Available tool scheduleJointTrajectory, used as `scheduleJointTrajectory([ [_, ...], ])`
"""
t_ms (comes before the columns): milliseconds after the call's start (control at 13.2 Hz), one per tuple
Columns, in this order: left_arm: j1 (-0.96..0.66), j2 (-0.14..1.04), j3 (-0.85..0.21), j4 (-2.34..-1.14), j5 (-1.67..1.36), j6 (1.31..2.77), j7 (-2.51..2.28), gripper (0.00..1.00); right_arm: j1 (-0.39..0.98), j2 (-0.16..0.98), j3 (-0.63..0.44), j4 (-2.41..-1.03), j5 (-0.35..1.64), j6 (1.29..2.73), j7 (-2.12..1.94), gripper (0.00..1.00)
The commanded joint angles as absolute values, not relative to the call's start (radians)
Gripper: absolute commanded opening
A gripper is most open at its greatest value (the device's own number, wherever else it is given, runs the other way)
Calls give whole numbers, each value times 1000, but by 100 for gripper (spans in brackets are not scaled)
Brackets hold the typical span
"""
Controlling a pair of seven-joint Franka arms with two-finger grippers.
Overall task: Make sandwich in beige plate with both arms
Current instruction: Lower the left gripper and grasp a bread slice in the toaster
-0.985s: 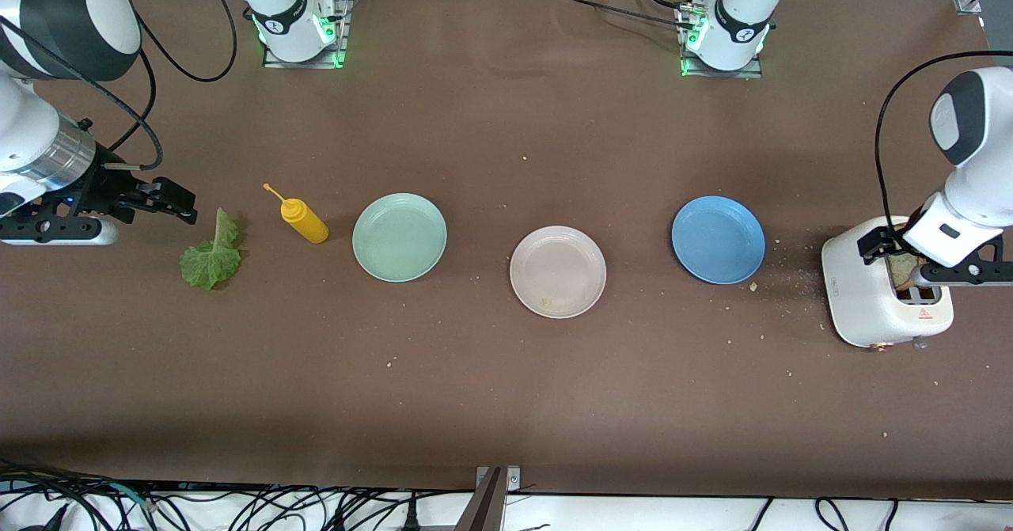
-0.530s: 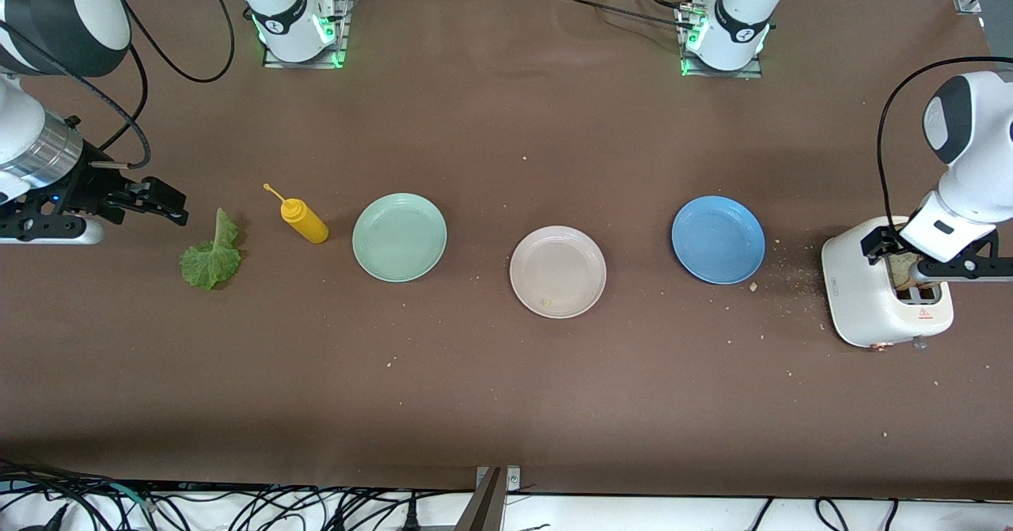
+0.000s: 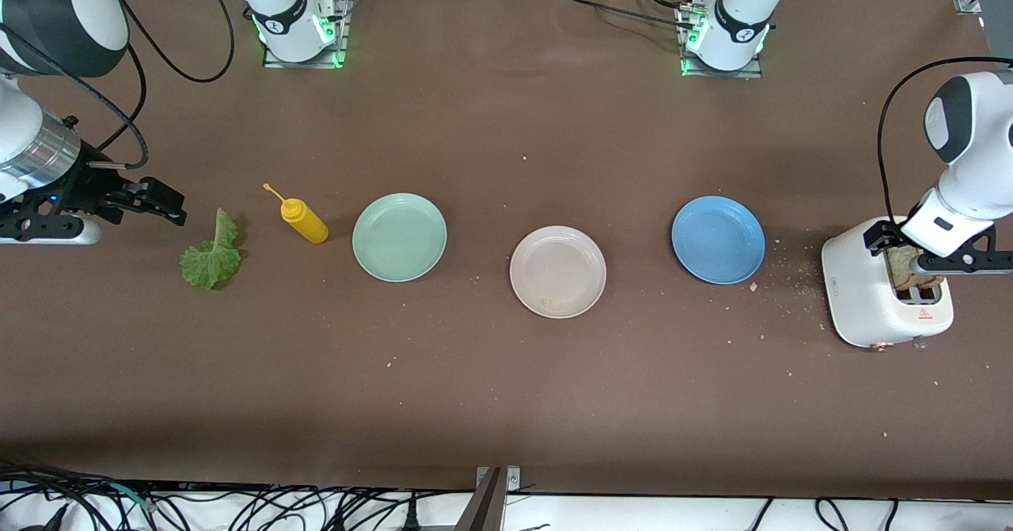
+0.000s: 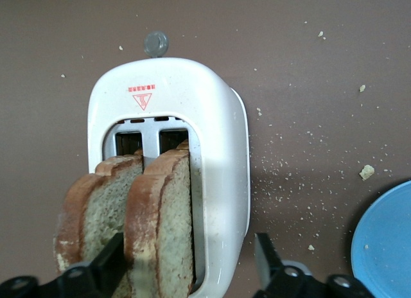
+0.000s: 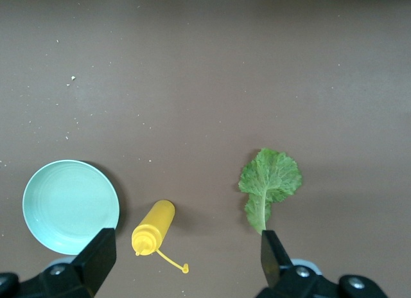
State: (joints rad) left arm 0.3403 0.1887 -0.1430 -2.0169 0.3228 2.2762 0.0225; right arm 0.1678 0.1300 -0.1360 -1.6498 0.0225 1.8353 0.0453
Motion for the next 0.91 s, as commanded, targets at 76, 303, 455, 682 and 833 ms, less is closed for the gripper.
scheduleJointTrajectory([
  [76,367,163,-150,-2037,344,2267,20,0,163,114,-133,-1652,15,1824,58,100],
  [303,371,160,-150,-2030,344,2264,26,0,163,114,-133,-1652,15,1824,60,100],
  [455,371,150,-150,-2025,344,2247,28,0,163,114,-133,-1652,17,1824,60,100],
  [682,370,109,-152,-1996,344,2160,28,0,163,114,-133,-1651,17,1825,60,100],
  [833,364,97,-178,-1927,339,2018,28,0,163,114,-133,-1651,15,1827,55,100],
])
